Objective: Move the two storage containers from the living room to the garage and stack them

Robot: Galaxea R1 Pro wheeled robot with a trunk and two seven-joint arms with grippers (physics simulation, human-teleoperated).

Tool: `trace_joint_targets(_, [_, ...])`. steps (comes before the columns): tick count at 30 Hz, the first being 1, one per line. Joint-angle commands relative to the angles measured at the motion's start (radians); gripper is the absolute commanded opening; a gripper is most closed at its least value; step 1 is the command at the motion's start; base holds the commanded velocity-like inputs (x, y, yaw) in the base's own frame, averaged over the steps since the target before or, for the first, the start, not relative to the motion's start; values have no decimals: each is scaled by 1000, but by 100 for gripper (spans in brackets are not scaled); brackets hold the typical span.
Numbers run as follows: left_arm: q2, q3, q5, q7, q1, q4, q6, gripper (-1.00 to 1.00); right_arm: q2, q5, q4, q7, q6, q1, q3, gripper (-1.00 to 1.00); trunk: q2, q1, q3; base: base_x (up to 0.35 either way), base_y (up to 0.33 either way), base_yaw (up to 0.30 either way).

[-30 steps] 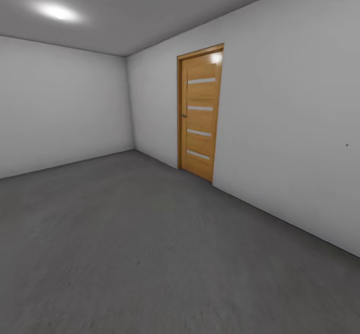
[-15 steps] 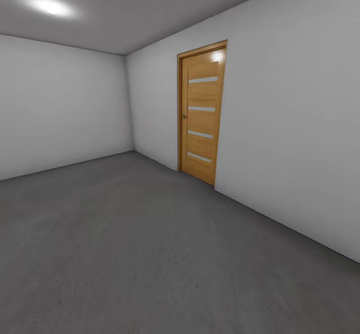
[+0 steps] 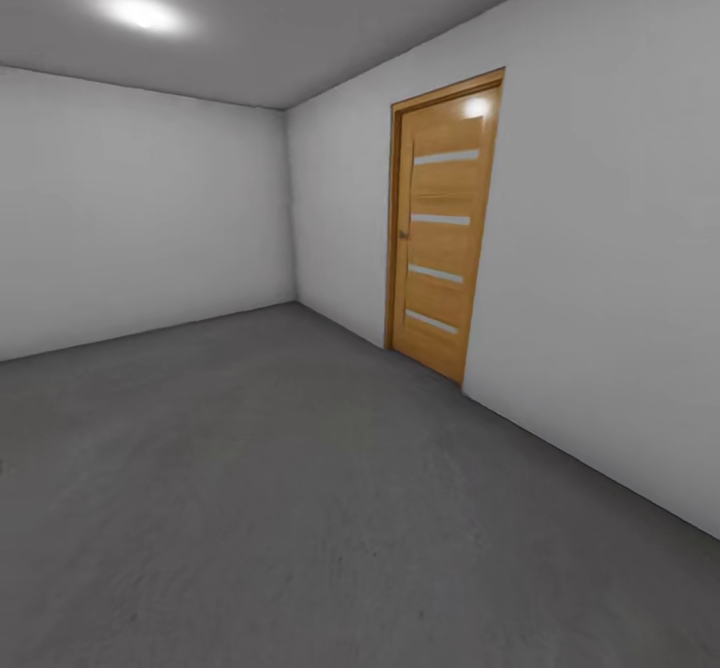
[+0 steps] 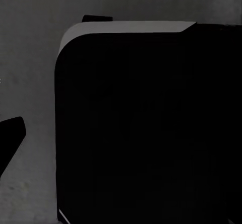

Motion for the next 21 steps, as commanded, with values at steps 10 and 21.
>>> trace_joint_targets(10, [0, 1, 5, 1, 0, 0, -2, 100, -1, 3, 0, 2, -3, 0, 2, 100, 0, 1, -1, 322, 0, 22])
trace_joint_targets(21, [0, 1, 5, 1, 0, -1, -3, 100, -1, 3, 0, 2, -3, 0, 2, 100, 0, 1, -1, 322, 0, 0])
